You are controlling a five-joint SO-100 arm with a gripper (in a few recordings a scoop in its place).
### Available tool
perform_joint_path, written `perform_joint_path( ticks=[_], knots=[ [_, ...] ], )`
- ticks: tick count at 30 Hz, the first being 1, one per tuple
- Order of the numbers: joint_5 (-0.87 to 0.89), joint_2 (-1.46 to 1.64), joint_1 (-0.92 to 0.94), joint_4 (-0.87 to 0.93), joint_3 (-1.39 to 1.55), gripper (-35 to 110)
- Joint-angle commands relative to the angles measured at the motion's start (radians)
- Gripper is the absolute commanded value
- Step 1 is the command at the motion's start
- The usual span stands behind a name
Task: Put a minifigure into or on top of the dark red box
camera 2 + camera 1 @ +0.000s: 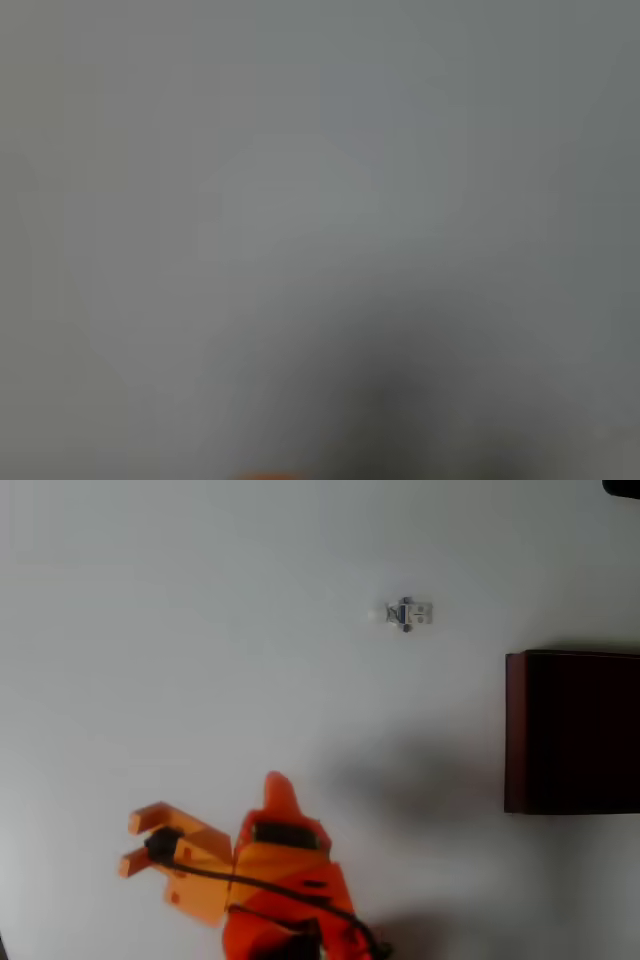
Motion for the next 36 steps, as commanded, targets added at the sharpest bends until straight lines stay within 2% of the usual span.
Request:
perform_joint_path(
  ticks=[1,7,15,32,36],
  knots=[
    [-0.038,-0.078,0.021,0.014,-0.101,25],
    [-0.160,-0.264,0.106,0.067,-0.258,24],
    [-0.357,-0.449,0.224,0.041,-0.382,24],
    [-0.601,-0.890,0.376,-0.084,-0.669,22],
    [-0.640,-1.000,0.416,-0.066,-0.790,22]
  ],
)
